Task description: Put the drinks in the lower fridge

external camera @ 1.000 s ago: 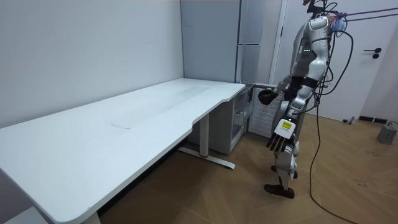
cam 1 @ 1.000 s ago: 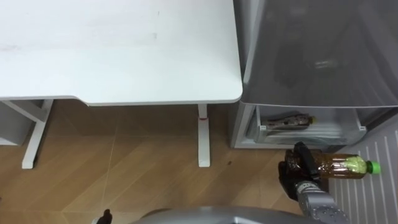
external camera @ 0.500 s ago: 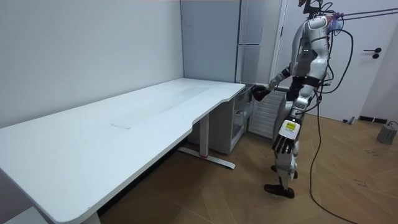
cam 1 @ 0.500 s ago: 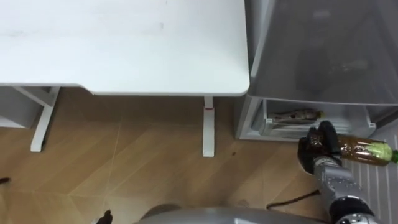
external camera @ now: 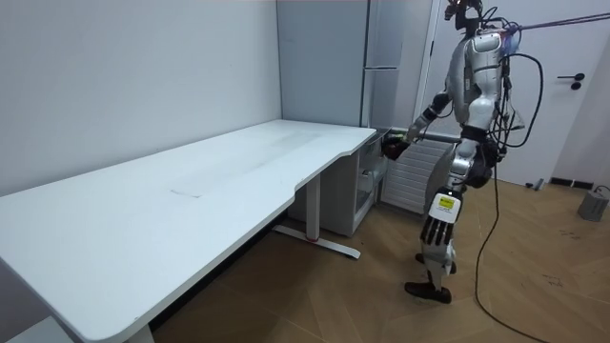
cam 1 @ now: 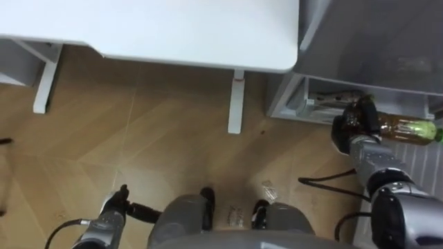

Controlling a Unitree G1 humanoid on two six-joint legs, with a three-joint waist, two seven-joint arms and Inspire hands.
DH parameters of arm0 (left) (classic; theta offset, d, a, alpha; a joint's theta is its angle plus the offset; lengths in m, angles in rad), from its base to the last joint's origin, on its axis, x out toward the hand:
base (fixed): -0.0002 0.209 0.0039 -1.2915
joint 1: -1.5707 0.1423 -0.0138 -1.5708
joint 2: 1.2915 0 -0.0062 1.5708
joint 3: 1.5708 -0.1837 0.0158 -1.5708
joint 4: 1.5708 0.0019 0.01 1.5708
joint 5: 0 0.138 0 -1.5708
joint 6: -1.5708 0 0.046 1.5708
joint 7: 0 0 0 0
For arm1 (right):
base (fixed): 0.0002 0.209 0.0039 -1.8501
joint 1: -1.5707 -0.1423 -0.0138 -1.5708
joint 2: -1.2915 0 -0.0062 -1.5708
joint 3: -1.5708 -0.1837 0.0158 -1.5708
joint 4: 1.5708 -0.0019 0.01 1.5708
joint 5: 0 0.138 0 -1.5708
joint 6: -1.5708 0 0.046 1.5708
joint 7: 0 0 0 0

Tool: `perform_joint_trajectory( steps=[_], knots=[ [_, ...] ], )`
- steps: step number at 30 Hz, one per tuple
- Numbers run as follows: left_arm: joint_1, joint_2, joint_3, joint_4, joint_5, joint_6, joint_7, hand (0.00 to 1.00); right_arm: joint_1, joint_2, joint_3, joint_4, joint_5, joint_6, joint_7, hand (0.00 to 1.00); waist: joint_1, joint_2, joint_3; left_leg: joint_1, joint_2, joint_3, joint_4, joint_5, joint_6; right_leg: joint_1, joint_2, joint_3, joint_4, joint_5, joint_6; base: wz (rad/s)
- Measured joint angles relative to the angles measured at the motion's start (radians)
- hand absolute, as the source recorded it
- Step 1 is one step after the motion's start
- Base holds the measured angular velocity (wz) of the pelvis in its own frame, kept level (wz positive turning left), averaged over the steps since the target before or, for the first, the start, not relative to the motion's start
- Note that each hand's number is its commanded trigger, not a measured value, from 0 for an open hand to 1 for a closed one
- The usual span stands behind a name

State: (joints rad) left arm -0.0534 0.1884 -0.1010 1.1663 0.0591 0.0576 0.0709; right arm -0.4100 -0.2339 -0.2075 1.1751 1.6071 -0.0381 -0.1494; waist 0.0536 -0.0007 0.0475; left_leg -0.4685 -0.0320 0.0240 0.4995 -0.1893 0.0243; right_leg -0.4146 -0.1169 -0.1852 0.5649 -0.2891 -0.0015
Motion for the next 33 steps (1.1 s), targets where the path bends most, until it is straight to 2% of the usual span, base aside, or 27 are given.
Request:
perform_joint_trajectory(
  steps=[5, 9, 16, 20, 26, 33],
  knots=[
    [-0.038, 0.019, -0.023, -0.001, -0.029, -0.004, 0.007, 0.0, -0.065, -0.044, 0.0, 0.002, -0.011, 0.01, -0.001, 1.0, 0.017, 0.005, 0.0047, -0.153, 0.003, 0.0, 0.089, -0.001, -0.001, -0.162, -0.006, 0.011, 0.118, -0.021, -0.011, 0.03],
    [-0.038, 0.033, -0.055, -0.003, -0.029, -0.007, 0.017, 0.0, -0.099, -0.053, 0.003, 0.0, -0.024, 0.009, -0.002, 1.0, 0.012, 0.002, 0.0051, -0.242, -0.001, 0.005, 0.121, 0.004, -0.006, -0.264, -0.018, 0.017, 0.179, -0.029, -0.02, 0.03],
    [-0.041, 0.033, -0.069, -0.003, -0.046, -0.014, 0.064, 0.0, -0.178, -0.08, 0.032, 0.0, -0.045, 0.008, -0.031, 1.0, 0.033, -0.019, 0.0104, -0.372, 0.003, 0.026, 0.161, 0.015, -0.013, -0.419, -0.022, 0.046, 0.247, -0.025, -0.04, -0.05],
    [-0.042, 0.028, -0.105, -0.012, -0.071, -0.017, 0.118, 0.0, -0.246, -0.101, 0.06, -0.002, -0.047, 0.009, -0.082, 1.0, 0.036, -0.024, 0.0095, -0.417, 0.004, 0.024, 0.181, 0.015, -0.013, -0.462, -0.021, 0.046, 0.258, -0.024, -0.041, 0.01],
    [-0.043, 0.028, -0.111, -0.031, -0.105, -0.024, 0.169, 0.0, -0.335, -0.145, 0.068, -0.023, -0.089, 0.009, -0.145, 1.0, 0.035, -0.026, 0.0085, -0.473, 0.004, 0.024, 0.202, 0.014, -0.011, -0.51, -0.025, 0.042, 0.267, -0.023, -0.04, 0.02],
    [-0.046, 0.028, -0.12, -0.045, -0.139, -0.035, 0.201, 0.0, -0.405, -0.157, 0.066, -0.065, -0.165, 0.006, -0.224, 1.0, 0.036, -0.025, 0.0076, -0.512, 0.005, 0.024, 0.212, 0.013, -0.01, -0.548, -0.025, 0.037, 0.277, -0.023, -0.04, 0.0]
  ],
)
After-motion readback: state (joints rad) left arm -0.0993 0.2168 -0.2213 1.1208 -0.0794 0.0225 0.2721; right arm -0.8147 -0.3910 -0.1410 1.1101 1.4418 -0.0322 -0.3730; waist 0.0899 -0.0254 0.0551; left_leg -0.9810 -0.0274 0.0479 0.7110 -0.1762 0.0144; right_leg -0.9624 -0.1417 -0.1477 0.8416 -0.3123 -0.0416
